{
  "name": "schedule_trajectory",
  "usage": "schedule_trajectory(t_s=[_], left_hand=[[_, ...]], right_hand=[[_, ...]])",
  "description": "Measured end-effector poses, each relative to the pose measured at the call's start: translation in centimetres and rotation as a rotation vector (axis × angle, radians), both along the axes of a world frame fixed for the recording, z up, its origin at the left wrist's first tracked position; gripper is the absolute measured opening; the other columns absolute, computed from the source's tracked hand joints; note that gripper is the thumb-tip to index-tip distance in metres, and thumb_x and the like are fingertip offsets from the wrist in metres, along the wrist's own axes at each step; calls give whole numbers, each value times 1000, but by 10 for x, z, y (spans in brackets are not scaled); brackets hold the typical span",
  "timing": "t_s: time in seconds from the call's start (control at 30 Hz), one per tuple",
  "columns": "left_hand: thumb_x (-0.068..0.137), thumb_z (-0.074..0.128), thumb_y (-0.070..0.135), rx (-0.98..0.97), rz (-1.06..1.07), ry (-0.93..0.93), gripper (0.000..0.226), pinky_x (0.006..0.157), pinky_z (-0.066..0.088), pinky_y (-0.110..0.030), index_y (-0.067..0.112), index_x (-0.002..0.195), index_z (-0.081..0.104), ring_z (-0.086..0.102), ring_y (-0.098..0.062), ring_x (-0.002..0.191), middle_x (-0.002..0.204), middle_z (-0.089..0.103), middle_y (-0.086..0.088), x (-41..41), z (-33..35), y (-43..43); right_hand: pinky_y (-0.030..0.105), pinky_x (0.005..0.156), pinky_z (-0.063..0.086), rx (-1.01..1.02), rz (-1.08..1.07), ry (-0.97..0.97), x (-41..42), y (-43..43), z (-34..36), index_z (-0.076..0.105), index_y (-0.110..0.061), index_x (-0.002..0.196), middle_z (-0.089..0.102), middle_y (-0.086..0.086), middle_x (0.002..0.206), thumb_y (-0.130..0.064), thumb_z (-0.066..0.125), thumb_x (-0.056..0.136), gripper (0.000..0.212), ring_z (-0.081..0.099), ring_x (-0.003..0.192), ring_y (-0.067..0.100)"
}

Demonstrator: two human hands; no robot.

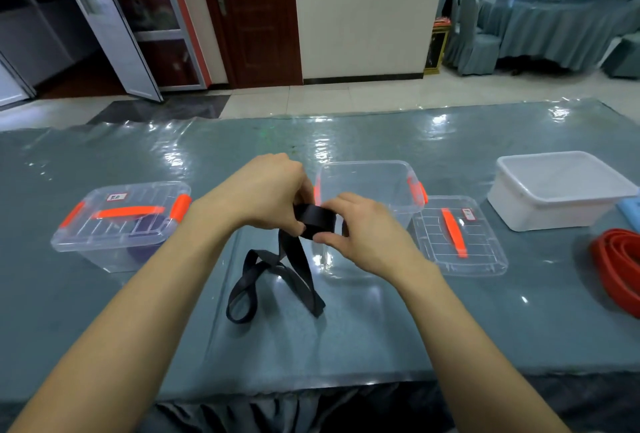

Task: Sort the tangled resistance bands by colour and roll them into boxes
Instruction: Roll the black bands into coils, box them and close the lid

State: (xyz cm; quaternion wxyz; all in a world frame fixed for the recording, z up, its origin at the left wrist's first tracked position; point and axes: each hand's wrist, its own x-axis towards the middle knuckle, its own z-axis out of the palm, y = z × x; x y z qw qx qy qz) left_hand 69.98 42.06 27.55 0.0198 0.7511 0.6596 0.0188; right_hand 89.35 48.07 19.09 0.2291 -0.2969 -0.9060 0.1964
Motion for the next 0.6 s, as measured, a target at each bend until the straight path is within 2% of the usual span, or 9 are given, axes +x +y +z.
schedule_trajectory(t_s=[0.07, 0.13, 0.17, 0.23, 0.33, 0.47, 0.53, 0.6], left_hand=[[68, 89, 33, 7, -6, -95, 28, 81, 63, -35, 35, 95, 85, 77, -2, 83, 83, 81, 18, -9, 1, 2], [73, 97, 26, 9, -6, -423, 33, 89, 63, -25, 33, 103, 86, 79, 2, 92, 92, 83, 19, -22, -2, 1], [75, 100, 23, 15, -12, -618, 38, 92, 61, -20, 30, 109, 86, 80, -1, 98, 98, 85, 16, -27, -3, -1], [74, 99, 19, 77, -31, -957, 45, 95, 60, -20, 24, 116, 84, 81, -11, 107, 108, 86, 6, -30, -6, -3], [70, 96, 15, 217, -3, -1264, 49, 94, 63, -26, 20, 116, 81, 81, -20, 110, 112, 85, -4, -23, -6, 2], [77, 94, 11, 292, 26, -1315, 40, 89, 62, -24, 16, 115, 82, 82, -22, 105, 109, 85, -9, -17, -3, 12], [72, 98, 17, 289, 39, -1290, 38, 87, 63, -25, 17, 108, 85, 83, -24, 100, 105, 85, -11, -18, 1, 15], [66, 102, 19, 256, 58, -1226, 36, 84, 64, -25, 23, 99, 88, 84, -22, 93, 98, 85, -11, -23, 7, 16]], right_hand=[[30, 77, 49, -49, 7, 115, 1, 4, 1, 75, -15, 116, 56, -11, 93, -31, 86, 90, 32, 56, 76, 15], [27, 73, 52, -164, -22, 287, 6, 10, 3, 78, -16, 112, 60, -8, 89, -22, 91, 86, 29, 64, 71, 17], [26, 70, 54, -257, -32, 396, 8, 13, 6, 78, -17, 110, 64, -5, 90, -18, 92, 84, 29, 69, 71, 19], [26, 70, 58, -475, 7, 615, 9, 17, 12, 78, -16, 109, 73, 2, 91, -12, 92, 84, 28, 75, 70, 26], [34, 84, 63, -701, 79, 804, 3, 21, 24, 78, -21, 116, 80, 12, 99, -20, 88, 88, 30, 80, 79, 32], [35, 90, 63, -984, 193, 1051, -8, 22, 33, 67, -2, 133, 74, 20, 129, -17, 81, 90, 47, 80, 97, 37], [35, 88, 64, -1001, 207, 1020, -6, 24, 34, 65, -1, 131, 73, 19, 132, -12, 82, 90, 45, 80, 98, 40], [31, 78, 63, -910, 173, 840, 2, 30, 39, 69, -7, 125, 78, 13, 122, -8, 86, 89, 39, 81, 92, 37]])
